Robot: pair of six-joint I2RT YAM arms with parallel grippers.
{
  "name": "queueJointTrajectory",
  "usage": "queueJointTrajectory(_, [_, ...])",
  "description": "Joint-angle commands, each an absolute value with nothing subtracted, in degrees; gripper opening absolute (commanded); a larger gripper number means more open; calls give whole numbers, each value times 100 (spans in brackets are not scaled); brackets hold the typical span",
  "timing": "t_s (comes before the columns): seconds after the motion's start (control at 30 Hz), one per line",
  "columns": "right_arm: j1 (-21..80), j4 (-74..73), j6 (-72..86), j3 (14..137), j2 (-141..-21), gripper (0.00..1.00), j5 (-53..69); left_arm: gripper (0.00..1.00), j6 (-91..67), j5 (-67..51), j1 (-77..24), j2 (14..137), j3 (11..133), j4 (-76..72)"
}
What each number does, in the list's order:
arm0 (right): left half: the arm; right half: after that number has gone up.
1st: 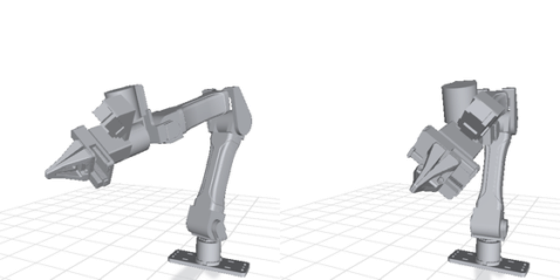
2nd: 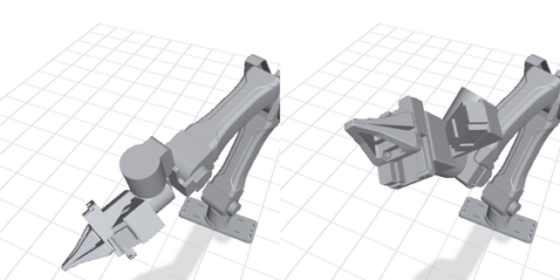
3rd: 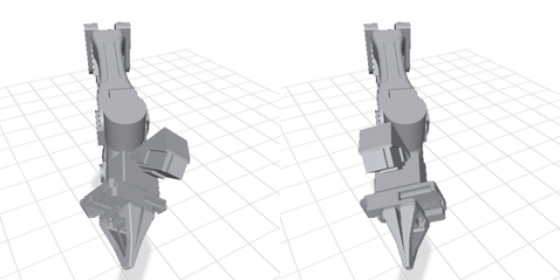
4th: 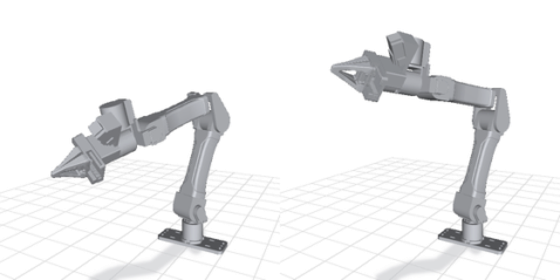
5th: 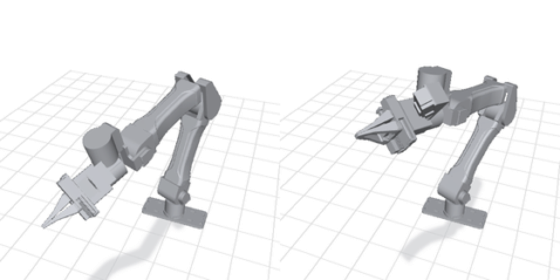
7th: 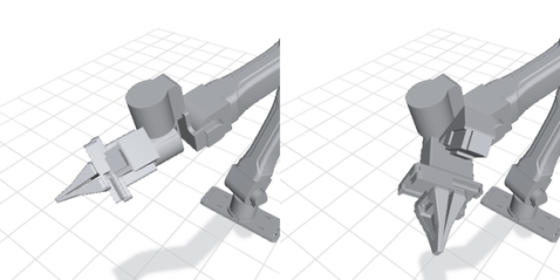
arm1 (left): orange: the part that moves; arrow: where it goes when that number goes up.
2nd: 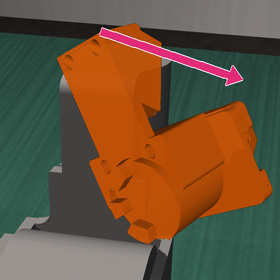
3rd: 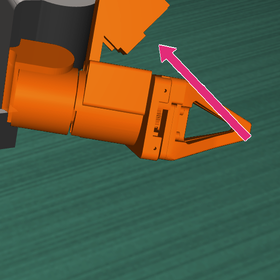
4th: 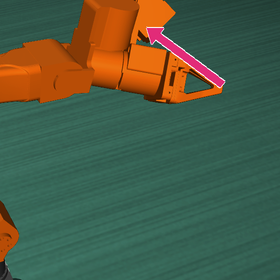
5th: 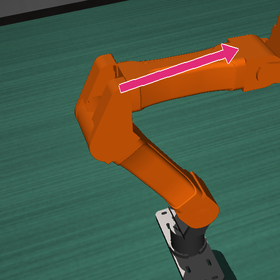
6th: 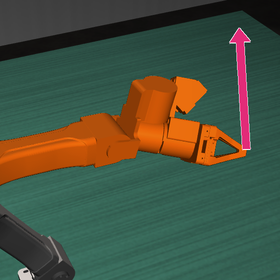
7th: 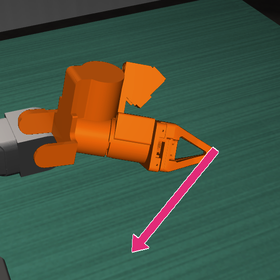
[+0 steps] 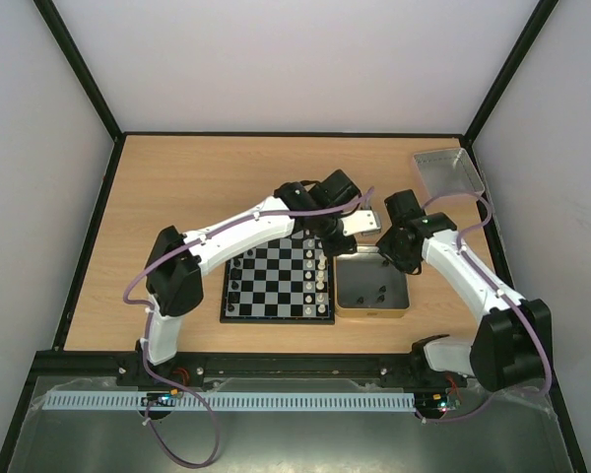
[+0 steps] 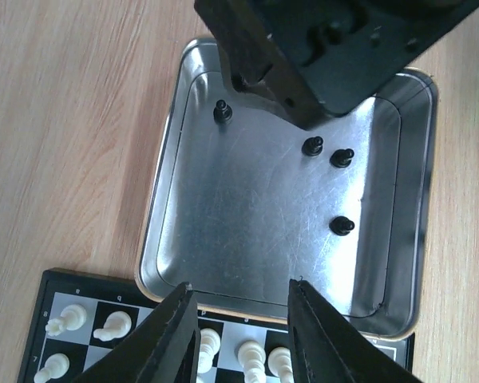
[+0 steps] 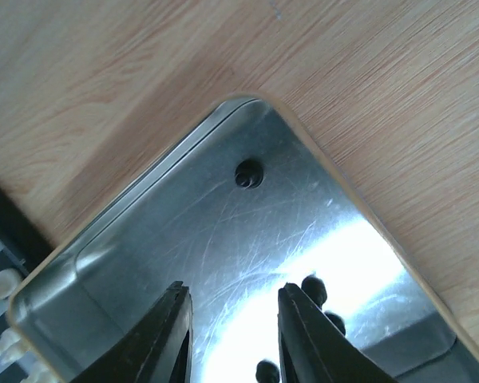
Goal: Set up the chess pieces on the board
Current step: Pick up the chess piece from the storage box.
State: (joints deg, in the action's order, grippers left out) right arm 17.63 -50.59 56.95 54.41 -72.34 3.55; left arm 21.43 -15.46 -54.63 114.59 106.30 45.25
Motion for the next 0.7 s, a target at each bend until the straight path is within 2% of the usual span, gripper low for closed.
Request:
queueJointTrajectory(0.0, [1457, -4371, 5382, 5073, -7497, 28, 673, 32, 2068, -1546, -5487, 11181, 10391, 4283])
queueJointTrajectory(0.3, [1224, -3779, 5113, 4997, -8188, 27, 747, 32, 2030, -1361, -5476, 10889, 9877, 4118])
queueJointTrajectory(0.67, [1122, -3592, 4926, 5052, -8578, 24, 718, 32, 1926, -1336, -5484, 10872, 9860, 4140])
